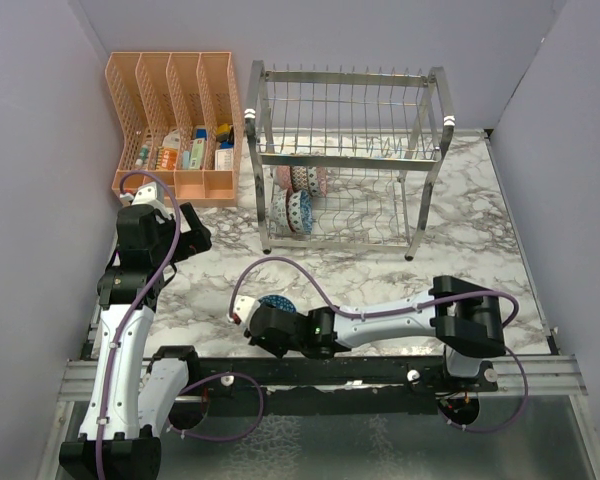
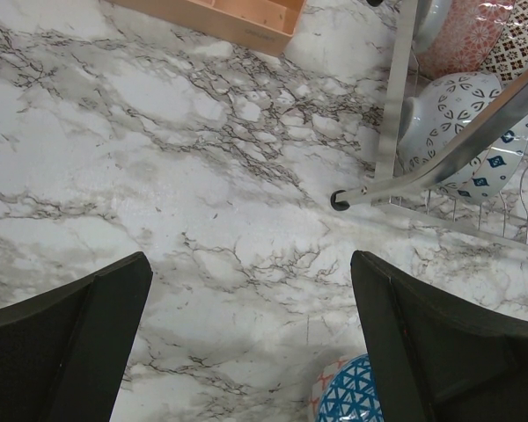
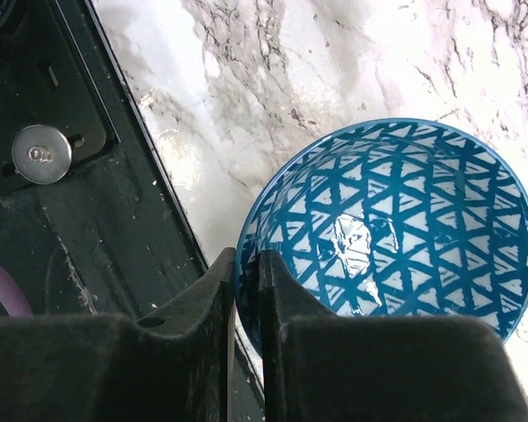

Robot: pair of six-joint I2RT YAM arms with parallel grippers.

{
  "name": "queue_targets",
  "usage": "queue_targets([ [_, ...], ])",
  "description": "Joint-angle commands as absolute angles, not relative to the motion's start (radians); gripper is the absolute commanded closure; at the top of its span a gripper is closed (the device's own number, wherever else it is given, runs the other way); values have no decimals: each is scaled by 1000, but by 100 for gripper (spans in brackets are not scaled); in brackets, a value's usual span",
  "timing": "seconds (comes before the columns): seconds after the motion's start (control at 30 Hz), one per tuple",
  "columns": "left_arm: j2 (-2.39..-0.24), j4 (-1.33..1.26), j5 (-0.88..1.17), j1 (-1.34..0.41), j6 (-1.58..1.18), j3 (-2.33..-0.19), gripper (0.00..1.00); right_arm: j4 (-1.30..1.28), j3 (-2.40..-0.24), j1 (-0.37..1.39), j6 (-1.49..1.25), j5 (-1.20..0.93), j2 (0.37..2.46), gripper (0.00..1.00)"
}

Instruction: Load the bowls into the dish rack

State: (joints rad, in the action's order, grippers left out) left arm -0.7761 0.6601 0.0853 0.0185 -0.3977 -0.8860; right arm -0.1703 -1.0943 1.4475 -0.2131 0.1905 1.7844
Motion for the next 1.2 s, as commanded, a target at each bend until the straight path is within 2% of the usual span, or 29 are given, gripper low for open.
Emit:
queue_targets([
  [0.0,-763,642,80,21,-396,-881,1,-201,-1048,1452,-278,241,1739,99],
  [0.17,-762,642,80,22,-398,-885,1,-136,-997,1424,-321,226,1629,99],
  [0.57,-768,647,86,21,-400,-915,1,95,-807,1141,-447,-249,1362,99],
  [0.93,-767,660,75,21,-392,-929,1,227,-741,878,-567,-578,1297,99],
  [1.17,-764,669,69,22,-387,-935,1,319,-740,762,-638,-687,1317,99],
])
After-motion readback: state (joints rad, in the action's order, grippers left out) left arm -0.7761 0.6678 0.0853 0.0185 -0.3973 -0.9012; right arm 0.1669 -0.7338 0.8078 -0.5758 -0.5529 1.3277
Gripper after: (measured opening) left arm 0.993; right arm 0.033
